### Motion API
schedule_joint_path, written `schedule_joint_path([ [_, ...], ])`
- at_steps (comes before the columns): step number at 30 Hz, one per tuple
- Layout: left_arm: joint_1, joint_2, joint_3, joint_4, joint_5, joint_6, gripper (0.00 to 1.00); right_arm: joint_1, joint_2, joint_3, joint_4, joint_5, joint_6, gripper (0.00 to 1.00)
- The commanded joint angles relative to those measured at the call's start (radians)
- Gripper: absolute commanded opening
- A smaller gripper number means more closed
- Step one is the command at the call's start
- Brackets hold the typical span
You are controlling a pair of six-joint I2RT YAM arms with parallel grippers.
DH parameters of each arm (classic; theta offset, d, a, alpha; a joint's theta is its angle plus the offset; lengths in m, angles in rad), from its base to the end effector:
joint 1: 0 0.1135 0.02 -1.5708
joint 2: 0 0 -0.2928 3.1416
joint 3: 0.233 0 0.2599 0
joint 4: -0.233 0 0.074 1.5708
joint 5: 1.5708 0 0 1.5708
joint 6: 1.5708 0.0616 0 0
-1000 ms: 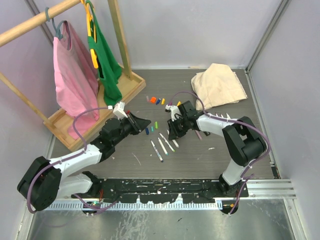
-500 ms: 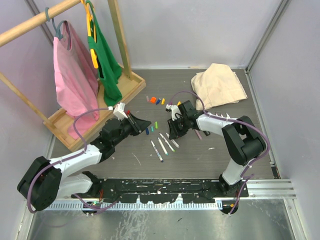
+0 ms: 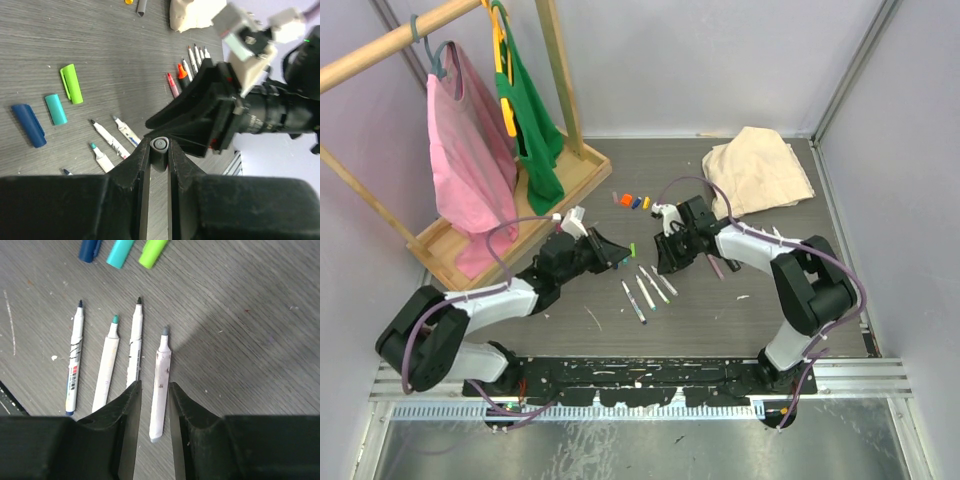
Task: Open the pen caps
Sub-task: Place the pen at the center of the board, then place the pen cap at the center of the board.
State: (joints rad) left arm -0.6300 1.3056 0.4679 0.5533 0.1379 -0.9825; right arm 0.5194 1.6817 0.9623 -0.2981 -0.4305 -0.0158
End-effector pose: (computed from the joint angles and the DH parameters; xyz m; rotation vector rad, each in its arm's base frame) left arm 0.2266 -0.1757 0.2104 -0.2542 2.0307 -1.2033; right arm 0.2915 0.1963 0.1724 -0.8486 2.4808 0.7392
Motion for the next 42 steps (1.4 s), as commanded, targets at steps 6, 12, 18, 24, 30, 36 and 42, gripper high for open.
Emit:
schedule_joint_path([
  [6, -0.050, 0.160, 0.195, -0.131, -0.068, 0.014, 0.00, -0.049, -0.188, 0.085, -0.093, -0.096, -0.140, 0.34],
  [12, -0.127, 0.253, 0.363, -0.410, -0.271, 0.031, 0.00, -0.124, -0.303, 0.081, -0.120, -0.118, -0.200, 0.37],
  [18, -0.198, 0.366, 0.581, -0.742, -0.525, 0.005, 0.00, -0.177, -0.371, 0.062, -0.099, -0.147, -0.182, 0.38],
  [24, -0.208, 0.517, 0.777, -0.935, -0.553, 0.026, 0.04, -0.188, -0.387, 0.061, -0.095, -0.143, -0.177, 0.39],
  [30, -0.215, 0.604, 0.860, -0.951, -0.556, 0.049, 0.07, -0.193, -0.390, 0.060, -0.096, -0.143, -0.176, 0.39],
  [36, -0.214, 0.662, 0.917, -0.967, -0.566, 0.055, 0.11, -0.194, -0.393, 0.059, -0.096, -0.146, -0.174, 0.39],
  [42, -0.215, 0.702, 0.953, -0.984, -0.571, 0.056, 0.16, -0.193, -0.397, 0.058, -0.096, -0.146, -0.173, 0.39],
])
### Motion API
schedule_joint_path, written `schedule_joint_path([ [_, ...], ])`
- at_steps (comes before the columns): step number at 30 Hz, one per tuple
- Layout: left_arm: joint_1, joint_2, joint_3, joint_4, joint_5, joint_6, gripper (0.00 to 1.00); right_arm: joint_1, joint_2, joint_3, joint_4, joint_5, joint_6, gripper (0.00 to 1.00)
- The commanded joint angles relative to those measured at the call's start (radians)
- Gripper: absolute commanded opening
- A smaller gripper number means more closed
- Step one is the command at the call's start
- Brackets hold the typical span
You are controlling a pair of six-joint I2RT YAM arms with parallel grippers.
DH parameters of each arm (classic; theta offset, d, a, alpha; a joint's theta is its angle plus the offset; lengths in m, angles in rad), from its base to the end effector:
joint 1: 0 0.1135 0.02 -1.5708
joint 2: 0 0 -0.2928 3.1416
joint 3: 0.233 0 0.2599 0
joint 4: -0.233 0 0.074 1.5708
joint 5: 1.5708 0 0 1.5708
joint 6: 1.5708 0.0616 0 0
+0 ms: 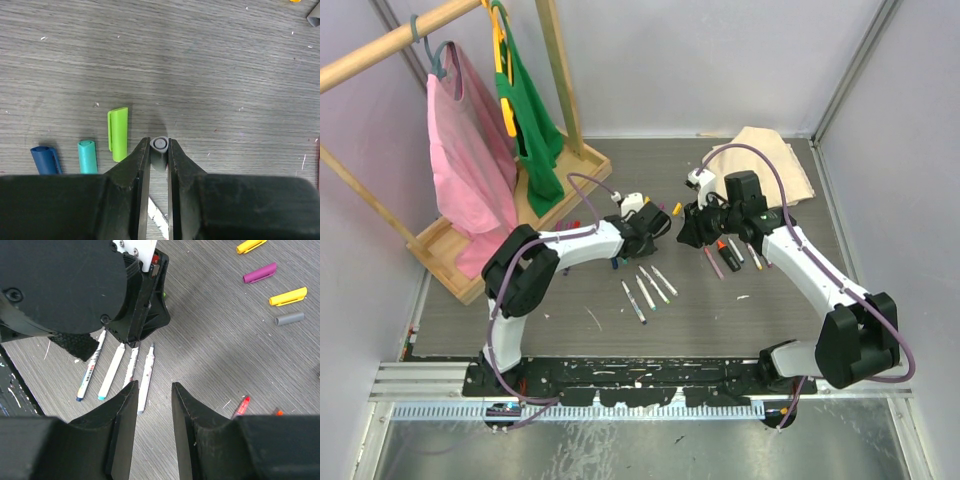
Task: Open the pen caps
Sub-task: Place the pen cap at the center of the board.
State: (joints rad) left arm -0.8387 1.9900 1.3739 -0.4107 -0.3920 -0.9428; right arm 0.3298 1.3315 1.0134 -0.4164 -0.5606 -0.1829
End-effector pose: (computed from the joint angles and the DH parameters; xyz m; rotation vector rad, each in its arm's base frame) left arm 0.3170 -0.3175 0.1718 -0.2676 2.4830 -0.2295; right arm 0.2763 0.1292 0.2913 -0.8498 2.1058 0.7201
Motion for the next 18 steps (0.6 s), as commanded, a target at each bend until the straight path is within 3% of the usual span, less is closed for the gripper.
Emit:
schedule_joint_path([
  [1, -0.005, 0.023, 0.049, -0.020, -0.042, 0.016, 0.17, -0.005, -0.048, 0.007, 0.022, -0.016, -0.006, 0.39],
  [8, -0.003, 0.021, 0.055, -0.023, -0.040, 0.027, 0.33, -0.005, -0.047, 0.007, 0.023, -0.018, -0.006, 0.39],
  [18, -0.002, -0.118, 0.002, 0.000, -0.023, 0.073, 0.39, -0.010, -0.053, 0.007, 0.021, -0.032, -0.006, 0.39],
])
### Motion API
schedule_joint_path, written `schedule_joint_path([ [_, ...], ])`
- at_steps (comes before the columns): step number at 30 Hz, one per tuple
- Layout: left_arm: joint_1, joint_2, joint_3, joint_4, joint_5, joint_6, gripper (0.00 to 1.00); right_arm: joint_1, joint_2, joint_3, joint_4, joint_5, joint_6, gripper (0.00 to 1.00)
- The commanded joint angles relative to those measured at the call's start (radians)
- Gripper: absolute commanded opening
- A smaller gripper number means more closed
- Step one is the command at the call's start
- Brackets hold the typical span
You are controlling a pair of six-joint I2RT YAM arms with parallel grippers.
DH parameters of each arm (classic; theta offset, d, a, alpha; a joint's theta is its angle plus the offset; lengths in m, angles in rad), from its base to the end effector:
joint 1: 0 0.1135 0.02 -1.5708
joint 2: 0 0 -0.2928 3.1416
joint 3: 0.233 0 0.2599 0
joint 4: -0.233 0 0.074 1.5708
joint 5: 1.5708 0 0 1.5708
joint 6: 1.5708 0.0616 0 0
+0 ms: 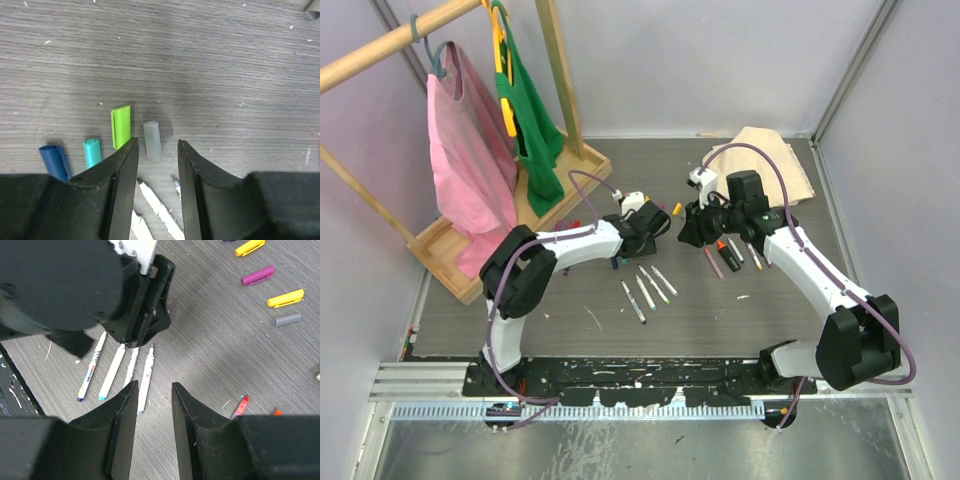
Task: Open the pen caps
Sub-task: Place the pen cap at the center of the board.
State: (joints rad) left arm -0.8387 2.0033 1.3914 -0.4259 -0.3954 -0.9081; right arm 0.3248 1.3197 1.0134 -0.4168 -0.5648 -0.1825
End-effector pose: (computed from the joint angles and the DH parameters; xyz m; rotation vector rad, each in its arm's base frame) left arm 0.3189 -0.3193 0.1705 -0.2231 2.4909 -0.2013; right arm 0.2747 0.1273 0.2947 -0.8458 2.0945 0.7200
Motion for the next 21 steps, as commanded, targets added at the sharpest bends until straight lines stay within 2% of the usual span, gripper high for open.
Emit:
schedule_joint_path([
  [1, -0.003, -0.155, -0.031, 0.021, -0.028, 0.048, 0.39, -0.006, -0.042, 0.006, 0.021, -0.030, -0.007, 0.39],
  [6, -0.002, -0.282, -0.136, 0.044, -0.113, 0.150, 0.42, -0.007, -0.045, 0.003, 0.020, -0.045, -0.016, 0.39],
  [10, -0.002, -0.378, -0.249, 0.091, -0.182, 0.322, 0.44, -0.009, -0.048, 0.001, 0.017, -0.062, -0.030, 0.39],
  [13, -0.003, -0.436, -0.327, 0.111, -0.214, 0.458, 0.50, -0.009, -0.044, 0.003, 0.008, -0.079, -0.044, 0.39],
  [16, 0.003, -0.484, -0.400, 0.104, -0.263, 0.549, 0.64, -0.010, -0.038, 0.003, 0.002, -0.093, -0.054, 0.39],
  [19, 0.040, -0.528, -0.455, 0.099, -0.225, 0.578, 0.71, -0.010, -0.033, 0.005, -0.003, -0.099, -0.062, 0.39],
  [21, 0.085, -0.556, -0.489, 0.109, -0.148, 0.584, 0.74, -0.010, -0.029, 0.004, -0.005, -0.101, -0.067, 0.39],
])
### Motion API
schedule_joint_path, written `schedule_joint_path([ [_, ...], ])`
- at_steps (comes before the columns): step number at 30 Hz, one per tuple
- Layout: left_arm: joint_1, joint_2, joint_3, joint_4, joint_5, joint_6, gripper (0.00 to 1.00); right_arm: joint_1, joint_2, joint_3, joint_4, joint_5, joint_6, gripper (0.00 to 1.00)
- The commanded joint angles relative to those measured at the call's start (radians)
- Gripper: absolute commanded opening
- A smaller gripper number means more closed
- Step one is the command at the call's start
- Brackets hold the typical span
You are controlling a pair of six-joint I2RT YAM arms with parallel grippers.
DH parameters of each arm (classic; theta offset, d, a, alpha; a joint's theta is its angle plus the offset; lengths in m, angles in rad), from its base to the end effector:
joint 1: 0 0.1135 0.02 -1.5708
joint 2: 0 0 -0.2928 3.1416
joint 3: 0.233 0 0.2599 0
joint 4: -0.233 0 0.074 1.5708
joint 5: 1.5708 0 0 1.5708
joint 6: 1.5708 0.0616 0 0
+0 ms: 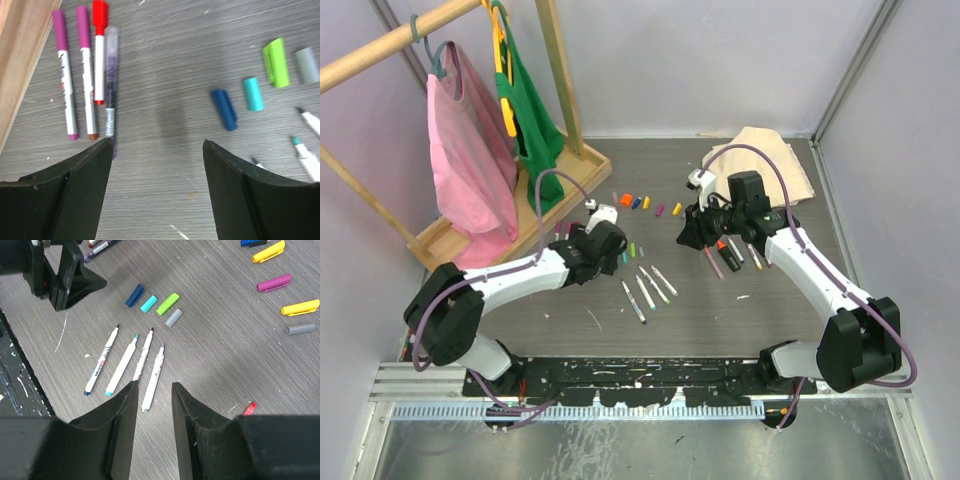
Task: Open the pen caps
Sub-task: Place the pen cap at the center of the board, then pick up the pen from the center of the board.
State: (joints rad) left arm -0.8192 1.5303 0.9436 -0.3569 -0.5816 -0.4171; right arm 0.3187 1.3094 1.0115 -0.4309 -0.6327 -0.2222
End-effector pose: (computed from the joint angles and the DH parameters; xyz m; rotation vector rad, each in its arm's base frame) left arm 0.2470 -0.2148 0.2144 0.2413 2.3048 0.1291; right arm 0.2696 0.1273 0.2971 -0.9070 2.0533 0.7741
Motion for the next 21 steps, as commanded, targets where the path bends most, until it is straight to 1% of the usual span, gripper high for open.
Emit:
schedule_joint_path([
  [1, 0.091, -0.096, -0.058, 0.046, 0.076, 0.093, 0.75, -0.003, -0.018, 0.006, 0.010, -0.033, -0.028, 0.39],
  [5, 0.179, -0.130, -0.096, 0.059, 0.205, 0.097, 0.77, -0.004, -0.012, 0.006, 0.008, -0.035, -0.034, 0.39],
  [10, 0.265, -0.118, -0.099, 0.061, 0.354, 0.119, 0.61, -0.005, -0.007, 0.005, 0.008, -0.036, -0.035, 0.39],
  [13, 0.290, -0.093, -0.089, 0.058, 0.381, 0.126, 0.51, -0.006, -0.005, 0.005, 0.008, -0.037, -0.035, 0.39],
  [16, 0.321, -0.057, -0.068, 0.045, 0.379, 0.134, 0.48, -0.007, -0.006, 0.003, 0.009, -0.039, -0.035, 0.39],
  [21, 0.362, 0.016, -0.029, 0.019, 0.377, 0.151, 0.44, -0.009, -0.004, 0.003, 0.008, -0.044, -0.035, 0.39],
])
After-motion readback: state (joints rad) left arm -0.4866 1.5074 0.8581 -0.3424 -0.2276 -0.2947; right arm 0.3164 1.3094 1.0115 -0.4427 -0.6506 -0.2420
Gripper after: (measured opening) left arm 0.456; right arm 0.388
